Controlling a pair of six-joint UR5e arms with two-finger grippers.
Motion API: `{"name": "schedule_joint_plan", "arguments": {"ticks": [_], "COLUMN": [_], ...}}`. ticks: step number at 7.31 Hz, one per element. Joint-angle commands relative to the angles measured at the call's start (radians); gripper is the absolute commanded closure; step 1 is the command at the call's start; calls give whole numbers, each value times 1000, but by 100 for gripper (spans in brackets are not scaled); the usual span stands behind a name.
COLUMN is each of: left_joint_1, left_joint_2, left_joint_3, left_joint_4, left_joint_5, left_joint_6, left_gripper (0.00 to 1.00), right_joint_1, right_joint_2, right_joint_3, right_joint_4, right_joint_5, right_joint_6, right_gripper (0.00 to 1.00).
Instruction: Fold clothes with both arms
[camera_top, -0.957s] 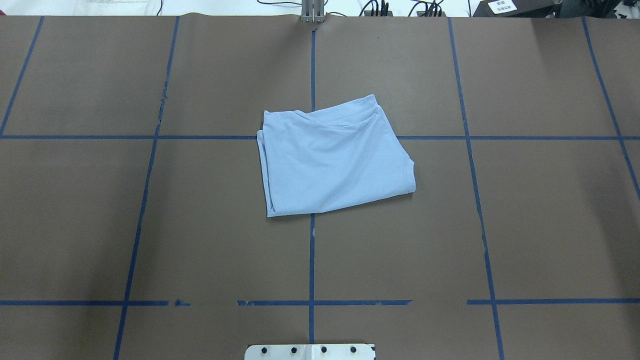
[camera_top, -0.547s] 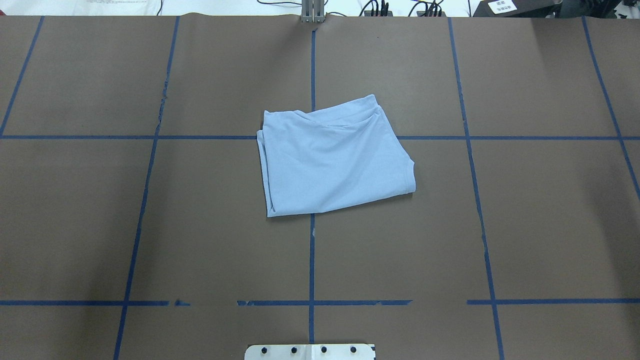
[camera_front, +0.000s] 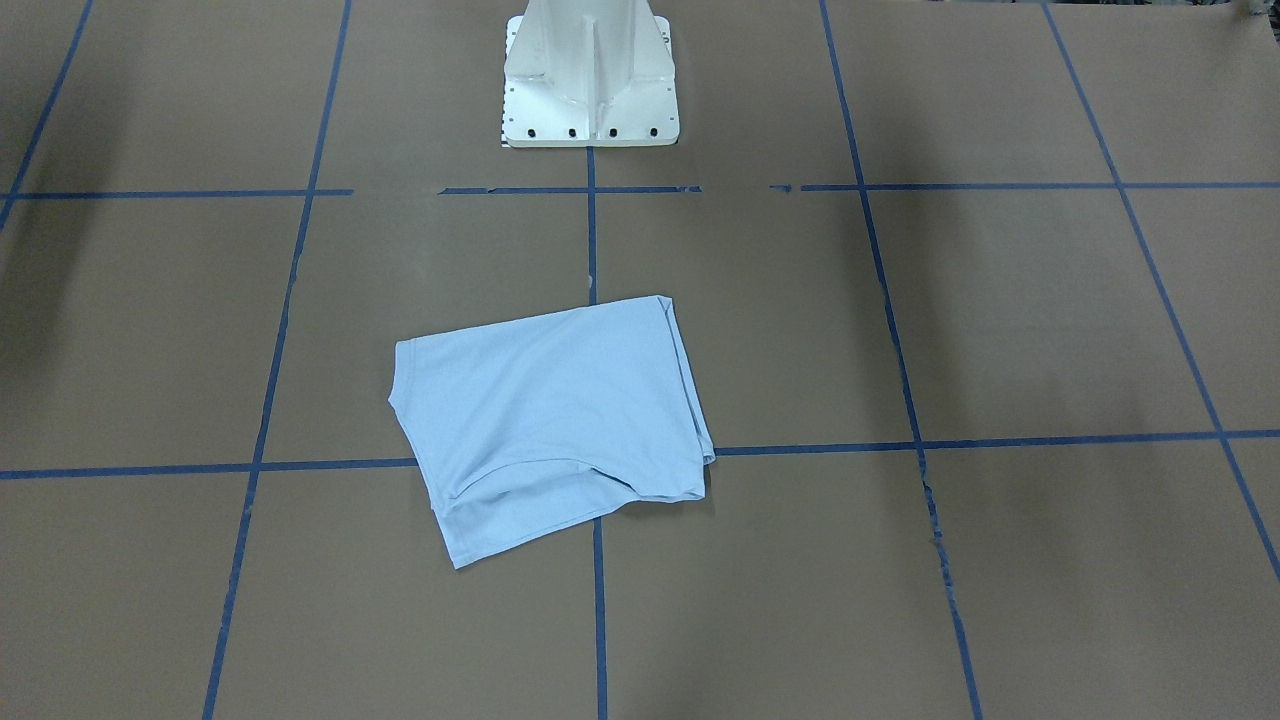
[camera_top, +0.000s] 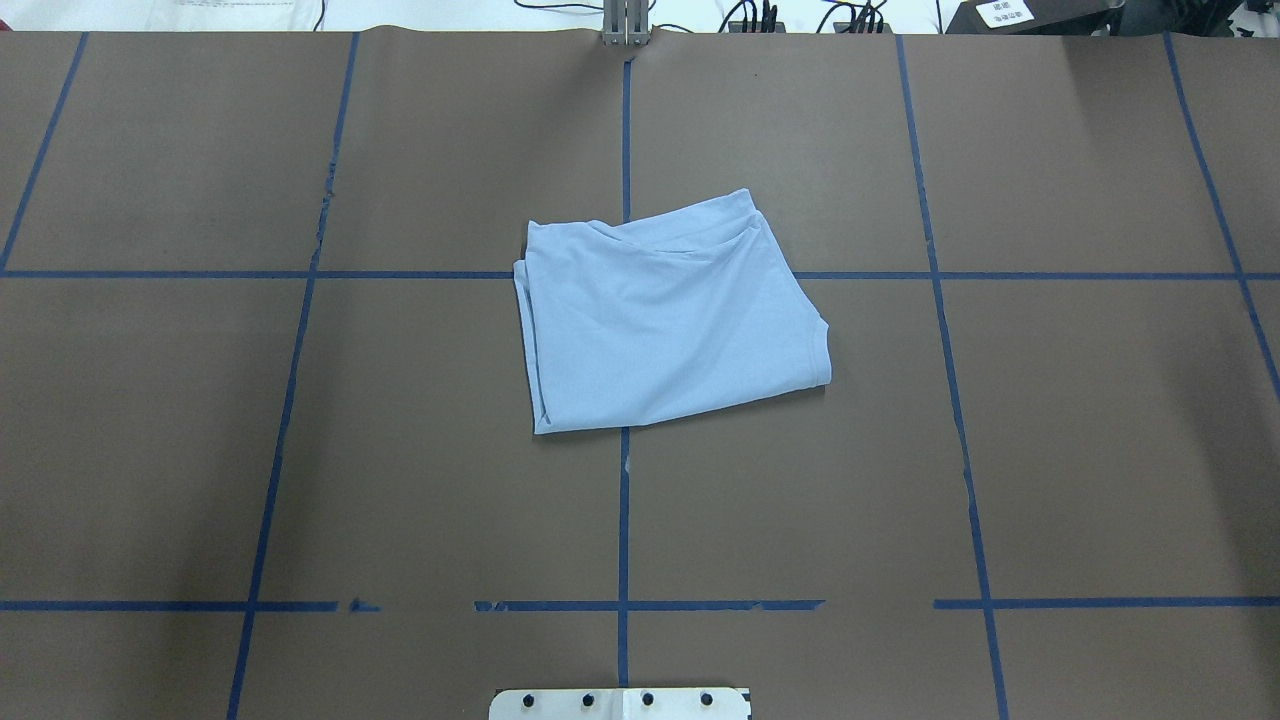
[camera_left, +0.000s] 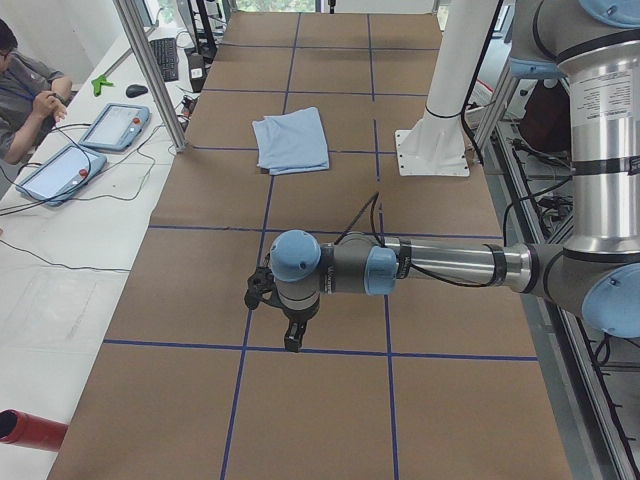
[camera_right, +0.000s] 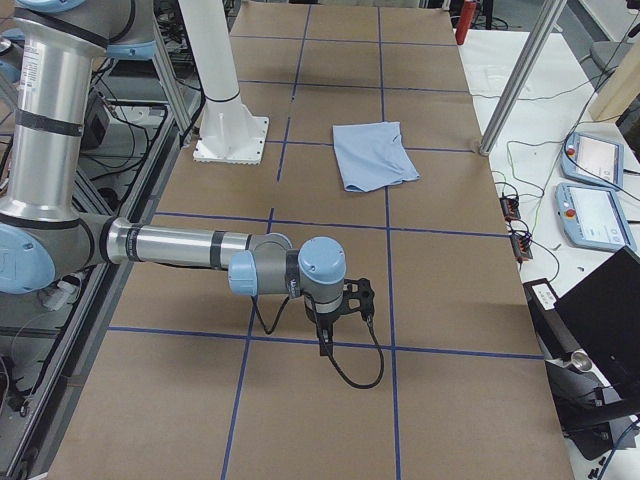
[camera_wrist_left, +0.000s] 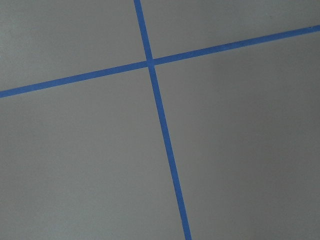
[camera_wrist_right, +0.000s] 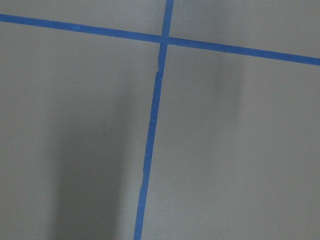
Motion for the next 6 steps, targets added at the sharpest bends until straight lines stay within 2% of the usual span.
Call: {"name": "schedule_joint_plan", "arguments": {"ticks": [1, 3, 6], "left_joint_1": [0, 0, 0], "left_joint_2": [0, -3, -4], "left_joint_3": [0, 0, -2], "left_joint_4": [0, 0, 0], "left_joint_5": [2, 38, 43], "left_joint_6": [0, 0, 0], "left_gripper": [0, 0, 0], "right_joint_1": [0, 0, -2], "right_joint_2": [0, 0, 0], "right_joint_3": [0, 0, 0], "right_joint_4": [0, 0, 0], "right_joint_5": [0, 0, 0], "right_joint_6": [0, 0, 0], "right_gripper": [0, 0, 0]}}
